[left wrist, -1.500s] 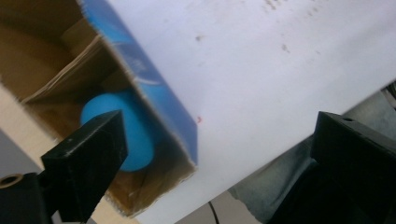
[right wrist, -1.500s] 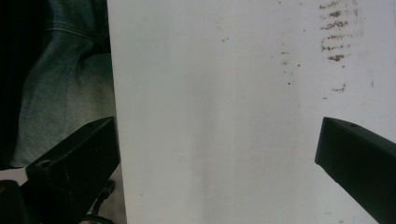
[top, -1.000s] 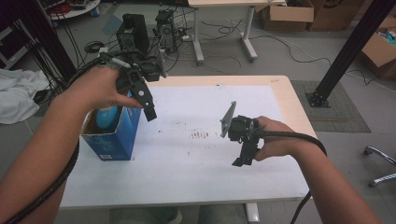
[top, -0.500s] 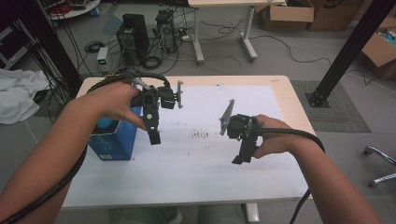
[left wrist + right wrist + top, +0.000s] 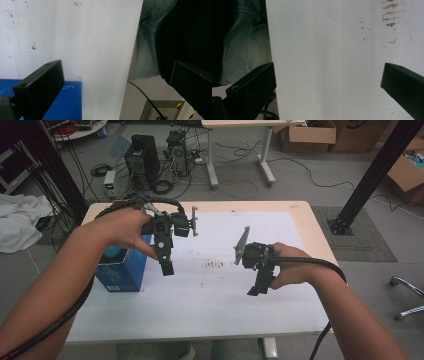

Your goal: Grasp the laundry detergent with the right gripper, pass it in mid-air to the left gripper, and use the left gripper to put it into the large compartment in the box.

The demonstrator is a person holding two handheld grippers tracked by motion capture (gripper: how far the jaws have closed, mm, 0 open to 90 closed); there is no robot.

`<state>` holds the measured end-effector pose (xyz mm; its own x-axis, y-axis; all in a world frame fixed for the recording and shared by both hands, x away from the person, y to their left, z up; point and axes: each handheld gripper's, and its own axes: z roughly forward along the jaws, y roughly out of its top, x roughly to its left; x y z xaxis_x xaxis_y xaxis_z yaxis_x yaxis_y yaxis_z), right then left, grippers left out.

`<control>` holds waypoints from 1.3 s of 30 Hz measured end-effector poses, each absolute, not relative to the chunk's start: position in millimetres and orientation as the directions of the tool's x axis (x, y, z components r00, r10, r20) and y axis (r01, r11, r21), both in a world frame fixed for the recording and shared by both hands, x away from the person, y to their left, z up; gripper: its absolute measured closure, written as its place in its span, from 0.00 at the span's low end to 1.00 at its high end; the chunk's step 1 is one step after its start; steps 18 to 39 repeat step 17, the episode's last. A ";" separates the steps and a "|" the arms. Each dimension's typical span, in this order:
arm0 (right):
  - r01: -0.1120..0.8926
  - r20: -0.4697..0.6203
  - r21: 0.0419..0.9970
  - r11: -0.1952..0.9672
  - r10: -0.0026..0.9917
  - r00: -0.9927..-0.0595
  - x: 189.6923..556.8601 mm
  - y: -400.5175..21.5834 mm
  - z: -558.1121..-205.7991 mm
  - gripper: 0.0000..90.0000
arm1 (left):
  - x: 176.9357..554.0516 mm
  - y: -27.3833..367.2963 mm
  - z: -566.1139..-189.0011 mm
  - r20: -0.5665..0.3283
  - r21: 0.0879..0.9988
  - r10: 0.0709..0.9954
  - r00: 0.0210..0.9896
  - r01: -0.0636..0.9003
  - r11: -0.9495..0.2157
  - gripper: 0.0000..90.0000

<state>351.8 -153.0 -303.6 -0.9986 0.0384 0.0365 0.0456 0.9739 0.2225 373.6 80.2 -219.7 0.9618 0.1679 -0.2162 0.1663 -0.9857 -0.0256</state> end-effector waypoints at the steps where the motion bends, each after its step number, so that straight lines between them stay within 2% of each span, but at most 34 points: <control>1: 0.045 0.035 0.223 0.974 0.039 -0.999 351.8 -153.1 -303.4 0.00 | 373.4 79.7 -219.0 -0.215 -0.026 0.166 0.962 0.164 -0.986 0.00; 39: 0.050 0.032 0.225 0.973 0.044 -0.999 350.7 -157.8 -302.8 0.00 | 372.8 75.1 -216.8 -0.222 -0.015 0.155 0.963 0.156 -0.988 0.00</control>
